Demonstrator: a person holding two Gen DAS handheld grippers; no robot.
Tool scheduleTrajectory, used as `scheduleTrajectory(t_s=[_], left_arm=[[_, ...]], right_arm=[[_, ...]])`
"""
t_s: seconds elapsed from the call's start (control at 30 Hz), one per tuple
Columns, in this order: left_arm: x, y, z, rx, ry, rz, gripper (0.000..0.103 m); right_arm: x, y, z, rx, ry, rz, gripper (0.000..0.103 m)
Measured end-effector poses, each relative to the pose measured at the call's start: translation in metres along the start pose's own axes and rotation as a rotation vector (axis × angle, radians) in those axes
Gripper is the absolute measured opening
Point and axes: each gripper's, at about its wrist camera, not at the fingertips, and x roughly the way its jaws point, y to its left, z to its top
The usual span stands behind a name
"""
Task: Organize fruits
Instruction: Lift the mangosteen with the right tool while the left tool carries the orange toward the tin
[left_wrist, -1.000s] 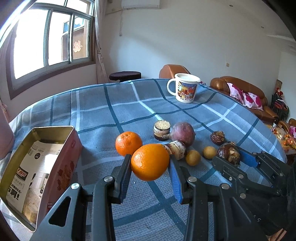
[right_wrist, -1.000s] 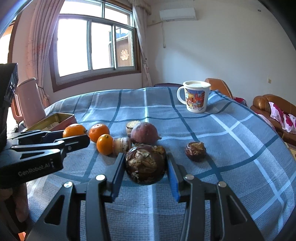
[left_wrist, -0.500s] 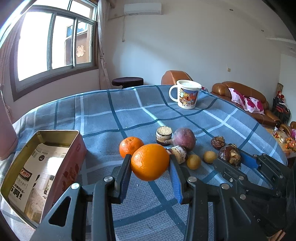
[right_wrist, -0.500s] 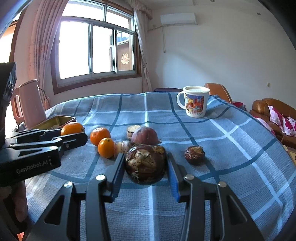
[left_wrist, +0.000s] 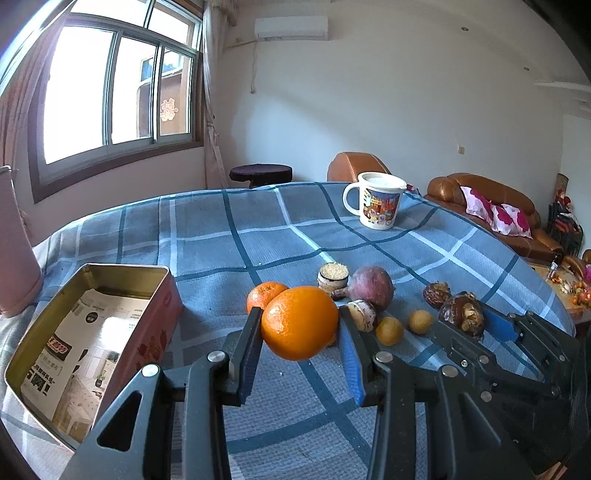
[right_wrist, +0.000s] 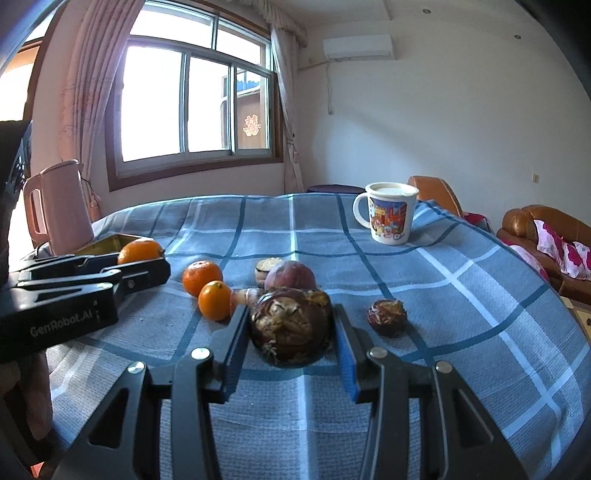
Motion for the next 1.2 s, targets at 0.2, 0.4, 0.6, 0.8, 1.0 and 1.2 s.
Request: scheduleTrajectory(t_s=[0.2, 0.4, 0.6, 0.8, 1.0, 1.2], left_arm=[[-0.002, 0.000, 0.001, 0.000, -0.015, 0.006, 0.041], [-0.006, 0.001, 0.000, -0.007, -0.036, 0.012, 0.041], [-0.010, 0.003, 0.000, -0.012, -0.058, 0.022, 0.041], [-0.014, 0.003, -0.001, -0.014, -0.078, 0.032, 0.041], [-0.020, 0.001, -0.001, -0.010, -0.112, 0.052, 0.041], [-0.024, 0.005, -0.001, -0.011, -0.133, 0.078, 0.041]], right_arm=[[-0.003, 0.001, -0.001, -0.009, -0.018, 0.002, 0.046], [-0.006, 0.002, -0.001, -0.018, -0.039, 0.004, 0.046], [-0.009, 0.004, -0.003, -0.030, -0.062, 0.001, 0.046], [-0.010, 0.004, -0.003, -0.035, -0.073, 0.003, 0.046], [-0.015, 0.008, -0.003, -0.059, -0.109, 0.001, 0.046], [-0.018, 0.009, -0.001, -0.068, -0.127, -0.012, 0.046]])
